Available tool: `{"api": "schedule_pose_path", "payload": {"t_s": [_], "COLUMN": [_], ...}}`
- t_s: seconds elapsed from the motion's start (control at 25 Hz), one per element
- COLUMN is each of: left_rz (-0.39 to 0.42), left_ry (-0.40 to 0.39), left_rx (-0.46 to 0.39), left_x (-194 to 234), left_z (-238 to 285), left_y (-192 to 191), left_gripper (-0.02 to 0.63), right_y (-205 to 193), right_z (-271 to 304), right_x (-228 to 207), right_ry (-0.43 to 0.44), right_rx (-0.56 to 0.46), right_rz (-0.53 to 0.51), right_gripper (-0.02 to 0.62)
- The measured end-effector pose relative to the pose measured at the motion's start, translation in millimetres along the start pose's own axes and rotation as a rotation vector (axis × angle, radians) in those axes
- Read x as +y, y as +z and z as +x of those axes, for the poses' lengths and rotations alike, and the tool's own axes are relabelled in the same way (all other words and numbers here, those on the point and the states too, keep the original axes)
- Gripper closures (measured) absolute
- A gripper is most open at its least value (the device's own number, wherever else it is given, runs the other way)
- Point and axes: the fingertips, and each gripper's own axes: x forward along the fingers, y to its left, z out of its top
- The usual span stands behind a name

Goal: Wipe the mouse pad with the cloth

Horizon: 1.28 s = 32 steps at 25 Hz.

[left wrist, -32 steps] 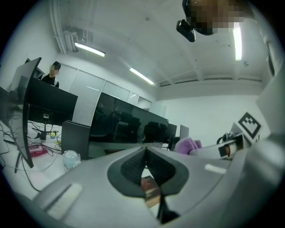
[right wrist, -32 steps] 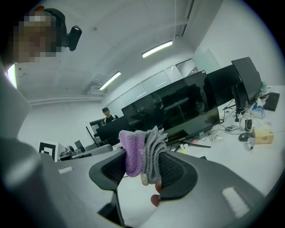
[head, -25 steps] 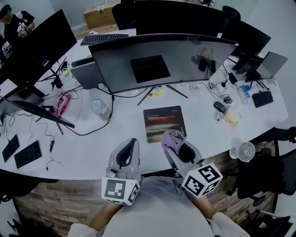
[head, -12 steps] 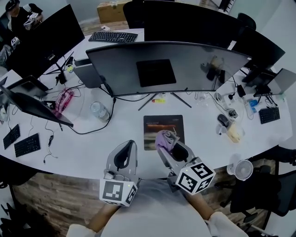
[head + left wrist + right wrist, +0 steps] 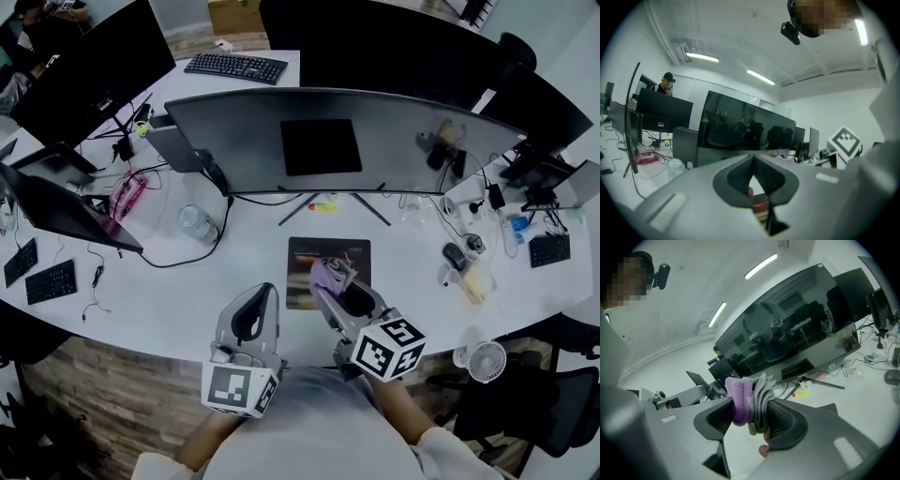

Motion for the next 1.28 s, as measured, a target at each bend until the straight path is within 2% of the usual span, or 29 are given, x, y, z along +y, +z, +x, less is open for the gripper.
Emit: {"api": "schedule_pose_path", "payload": {"t_s": [0.44, 1.28], "left_rz": [-0.009, -0.013], "left_ry": [0.013, -0.005], "left_rx": [0.02, 0.011], "left_x": [6.2, 28.2], "left_z": [1.4, 18.7], "left_y": [-4.1, 1.9], "left_gripper": [0.606, 0.606], "right_y": [-7.0, -24.5], "right_z": [21.6, 80.7], "right_x": [-9.9, -49.4], "right_ry": [-0.002, -0.074], "right_rx": [0.037, 0.107], "right_rz": [0.025, 0.054], "right_gripper": [0.394, 0.394]}}
